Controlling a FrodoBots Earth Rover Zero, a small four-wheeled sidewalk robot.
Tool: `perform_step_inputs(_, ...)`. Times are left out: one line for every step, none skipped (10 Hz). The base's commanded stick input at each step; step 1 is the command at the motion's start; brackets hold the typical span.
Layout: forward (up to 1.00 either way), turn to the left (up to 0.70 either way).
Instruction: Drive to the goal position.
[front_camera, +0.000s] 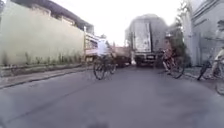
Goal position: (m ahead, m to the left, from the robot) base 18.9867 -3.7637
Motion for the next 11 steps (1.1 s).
perform_step_inputs(1.00, -0.35)
perform_step_inputs(1.00, -0.35)
perform_step_inputs(1.00, -0.30)
perform_step_inputs(1.00, -0.07)
perform_step_inputs(1.00, 0.05)
perform_step_inputs(1.00, 0.05)
perform_step_inputs(1.00, 0.05)
perform_step_inputs(1.00, 0.05)
perform_step_inputs(1.00, 0.05)
perform_step_inputs(1.00, 0.05)
perform_step_inputs(1.00, 0.05)
